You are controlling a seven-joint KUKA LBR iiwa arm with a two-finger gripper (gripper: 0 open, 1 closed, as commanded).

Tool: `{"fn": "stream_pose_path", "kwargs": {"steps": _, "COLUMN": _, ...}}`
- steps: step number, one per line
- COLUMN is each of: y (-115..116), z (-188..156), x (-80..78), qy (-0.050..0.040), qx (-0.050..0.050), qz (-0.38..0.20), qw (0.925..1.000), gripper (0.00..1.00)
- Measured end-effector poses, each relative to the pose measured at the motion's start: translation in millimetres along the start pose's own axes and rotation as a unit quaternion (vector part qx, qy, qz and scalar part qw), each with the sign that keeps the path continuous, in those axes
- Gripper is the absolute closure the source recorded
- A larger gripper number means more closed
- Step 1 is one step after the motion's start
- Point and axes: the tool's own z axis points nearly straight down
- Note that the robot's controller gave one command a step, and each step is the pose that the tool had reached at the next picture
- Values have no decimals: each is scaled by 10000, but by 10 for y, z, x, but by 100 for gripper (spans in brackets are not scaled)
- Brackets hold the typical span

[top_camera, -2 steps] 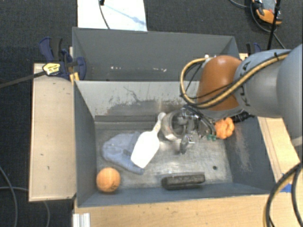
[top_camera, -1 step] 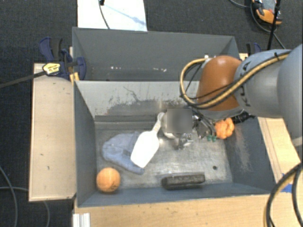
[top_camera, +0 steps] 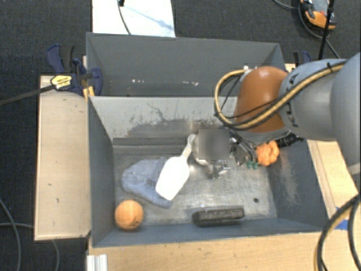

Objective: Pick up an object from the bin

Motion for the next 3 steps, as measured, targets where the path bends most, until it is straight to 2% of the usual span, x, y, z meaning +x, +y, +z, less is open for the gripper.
{"fn": "stream_pose_path", "kwargs": {"steps": 1, "y": 65, "z": -1550, "x": 213, "qy": -112, "qx": 6, "qz": -45, "qw": 9999, "gripper": 100}}
{"fn": "stream_pose_path", "kwargs": {"steps": 2, "y": 65, "z": -1540, "x": 219, "qy": -101, "qx": 7, "qz": -47, "qw": 9999, "gripper": 100}}
{"fn": "stream_pose_path", "kwargs": {"steps": 3, "y": 116, "z": -956, "x": 187, "qy": -131, "qx": 8, "qz": -181, "qw": 9997, "gripper": 100}}
